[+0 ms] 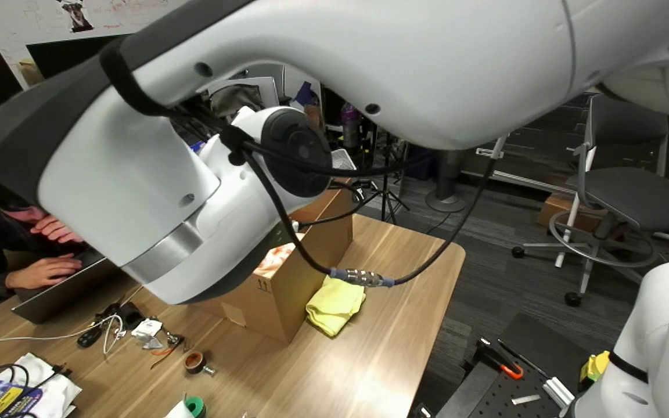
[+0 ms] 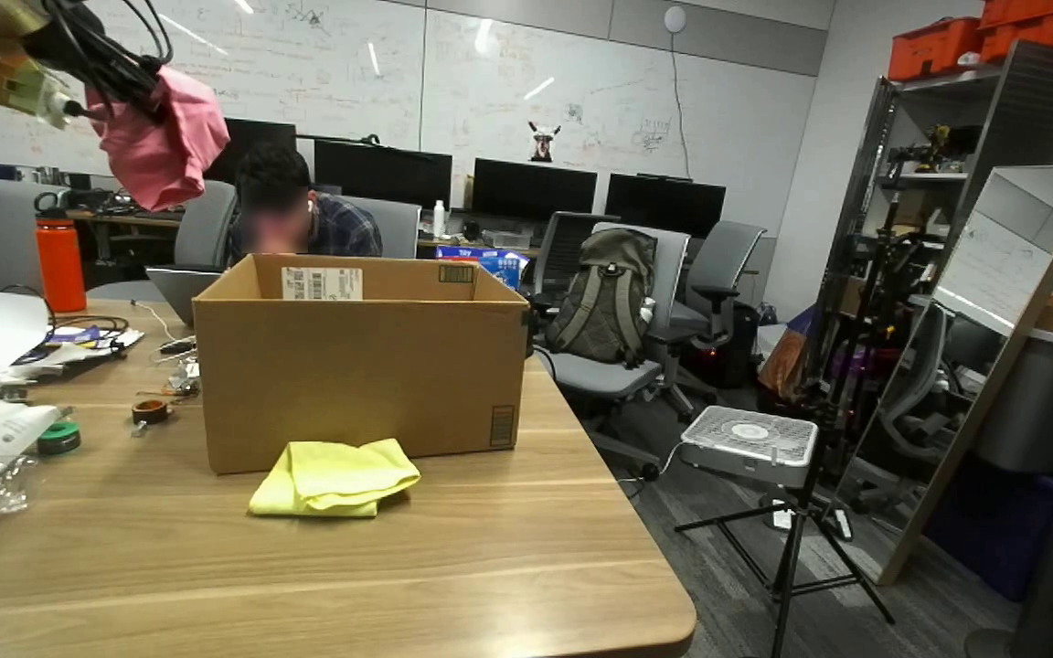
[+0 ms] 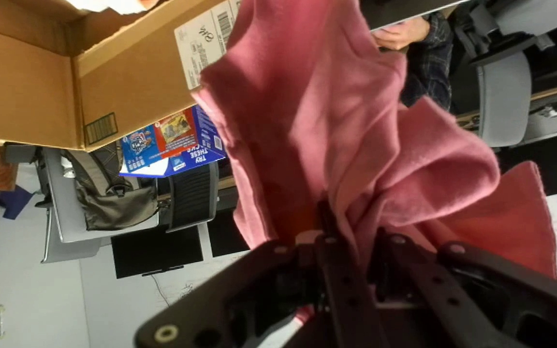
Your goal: Put the clothes and towels in the box
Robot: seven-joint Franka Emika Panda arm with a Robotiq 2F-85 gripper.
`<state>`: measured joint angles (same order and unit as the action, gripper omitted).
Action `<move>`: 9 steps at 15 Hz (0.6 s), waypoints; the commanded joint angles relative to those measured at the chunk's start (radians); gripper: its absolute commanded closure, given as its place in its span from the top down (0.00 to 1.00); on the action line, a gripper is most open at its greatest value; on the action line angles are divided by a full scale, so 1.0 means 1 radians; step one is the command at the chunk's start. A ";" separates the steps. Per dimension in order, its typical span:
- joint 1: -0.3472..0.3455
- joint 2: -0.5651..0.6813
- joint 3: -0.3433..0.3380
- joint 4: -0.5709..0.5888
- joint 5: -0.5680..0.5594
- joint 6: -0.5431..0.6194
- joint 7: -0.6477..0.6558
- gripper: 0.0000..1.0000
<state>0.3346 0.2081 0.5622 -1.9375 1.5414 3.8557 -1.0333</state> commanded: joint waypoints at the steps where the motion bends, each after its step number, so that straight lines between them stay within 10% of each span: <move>1: 0.034 0.145 -0.005 0.211 -0.025 0.052 -0.028 0.03; 9: 0.038 0.370 -0.067 0.601 0.011 0.108 -0.094 0.03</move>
<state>0.3608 0.4860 0.5141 -1.5344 1.5127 3.9127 -1.0488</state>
